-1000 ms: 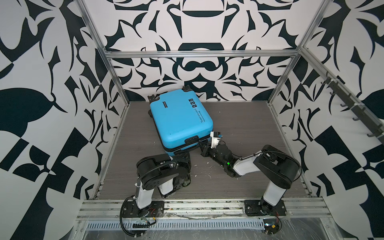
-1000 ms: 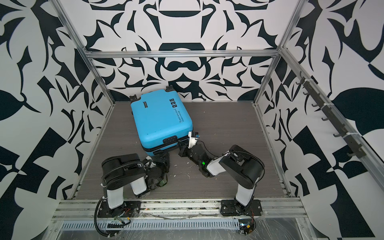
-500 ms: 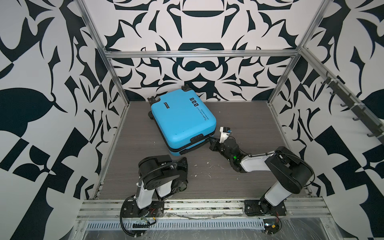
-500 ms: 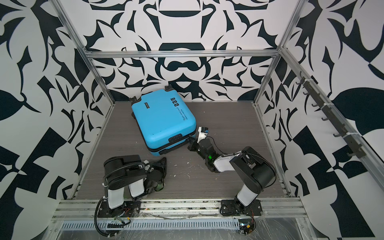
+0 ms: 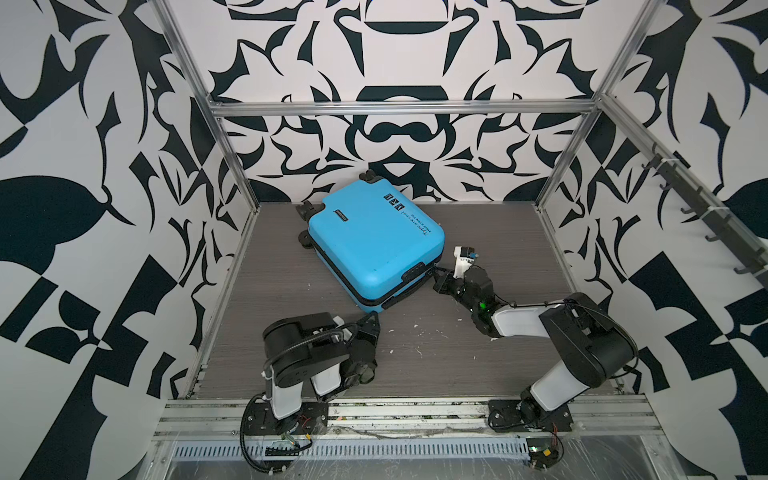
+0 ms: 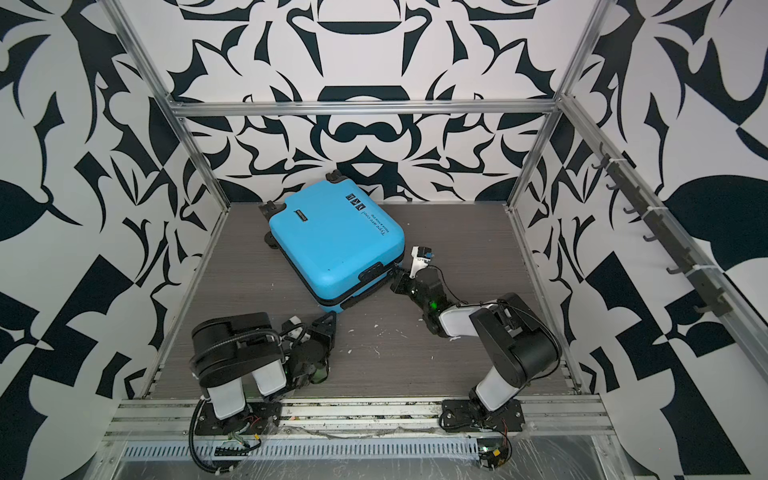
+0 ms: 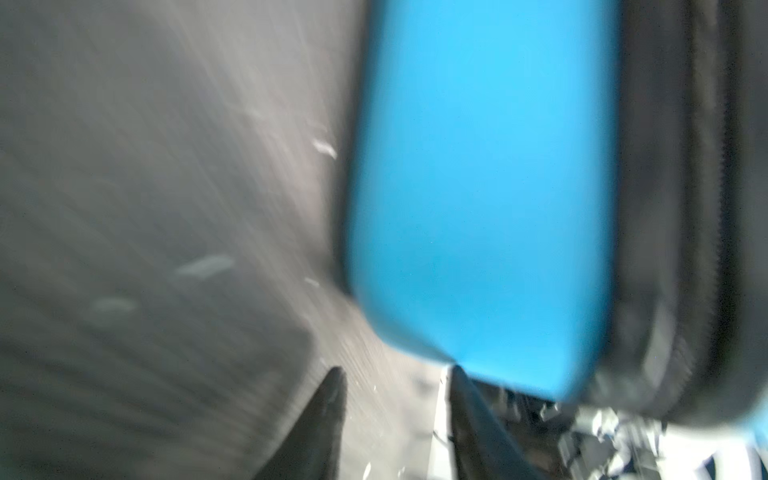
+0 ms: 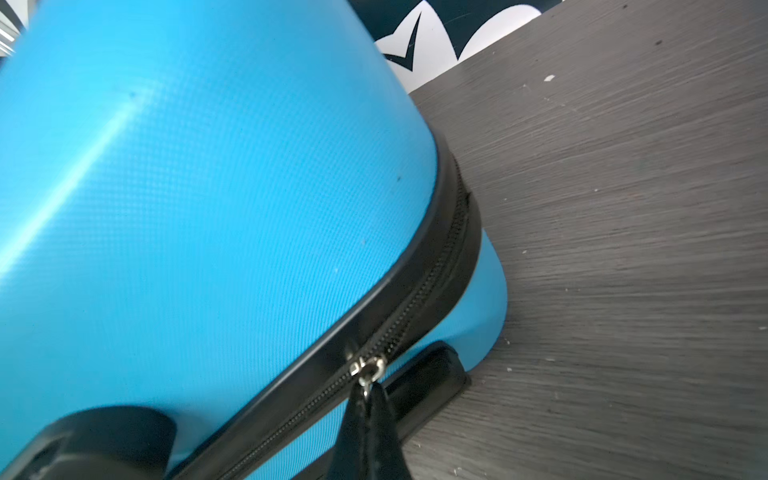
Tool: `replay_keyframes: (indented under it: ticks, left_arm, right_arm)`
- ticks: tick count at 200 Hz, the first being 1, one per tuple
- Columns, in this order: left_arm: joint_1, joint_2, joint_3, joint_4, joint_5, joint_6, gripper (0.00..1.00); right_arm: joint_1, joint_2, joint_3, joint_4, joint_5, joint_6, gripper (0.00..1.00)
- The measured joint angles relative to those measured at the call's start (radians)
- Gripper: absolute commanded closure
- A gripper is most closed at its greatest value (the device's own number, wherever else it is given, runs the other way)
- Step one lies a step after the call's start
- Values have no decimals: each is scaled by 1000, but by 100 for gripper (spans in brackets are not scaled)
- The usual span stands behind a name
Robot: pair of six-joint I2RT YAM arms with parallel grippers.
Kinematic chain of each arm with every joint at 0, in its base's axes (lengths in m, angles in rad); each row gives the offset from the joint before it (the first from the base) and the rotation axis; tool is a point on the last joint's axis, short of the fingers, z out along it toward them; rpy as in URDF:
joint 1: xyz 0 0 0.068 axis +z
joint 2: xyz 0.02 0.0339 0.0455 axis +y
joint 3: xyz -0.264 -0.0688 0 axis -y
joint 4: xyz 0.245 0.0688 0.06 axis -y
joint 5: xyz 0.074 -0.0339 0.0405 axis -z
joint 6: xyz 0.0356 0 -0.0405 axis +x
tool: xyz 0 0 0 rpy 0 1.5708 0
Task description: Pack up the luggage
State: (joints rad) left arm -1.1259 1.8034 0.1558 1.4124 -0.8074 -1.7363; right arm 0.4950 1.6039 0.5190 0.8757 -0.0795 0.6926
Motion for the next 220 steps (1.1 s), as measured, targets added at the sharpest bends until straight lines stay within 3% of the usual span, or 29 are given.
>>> replay_keyframes:
  ticks: [9,24,30,47,67,89,119,133,191,220]
  left_arm:
    - [-11,-36,13,-7,2,46,39]
    - [-29,-100,34,-31,3,101,36]
    - [-37,-131,39,-51,2,128,36]
    - [-51,-226,51,-133,0,190,35]
    - [-60,-403,91,-358,0,266,33]
    - [-68,-629,214,-730,-8,352,30]
    - [-75,-830,269,-953,-35,463,31]
    - [-75,-882,238,-1000,-46,515,32]
    - [-60,-1046,198,-1243,-109,613,27]
    - [66,-1150,200,-1368,-55,611,26]
  right_arm:
    - [0,-8,-2,-10,-9,-4,94]
    - [0,-34,-5,-48,-25,-16,96]
    - [0,-47,-8,-63,-31,-21,72]
    - [2,-102,-22,-122,-37,-41,64]
    - [-8,-198,-27,-212,-48,-69,61]
    - [-42,-306,-26,-302,-70,-104,56]
    - [-84,-401,24,-415,-83,-166,41]
    - [-98,-405,72,-446,-92,-190,24]
    - [-186,-183,376,-491,-190,-171,22]
    - [-201,-22,489,-488,-261,-135,22]
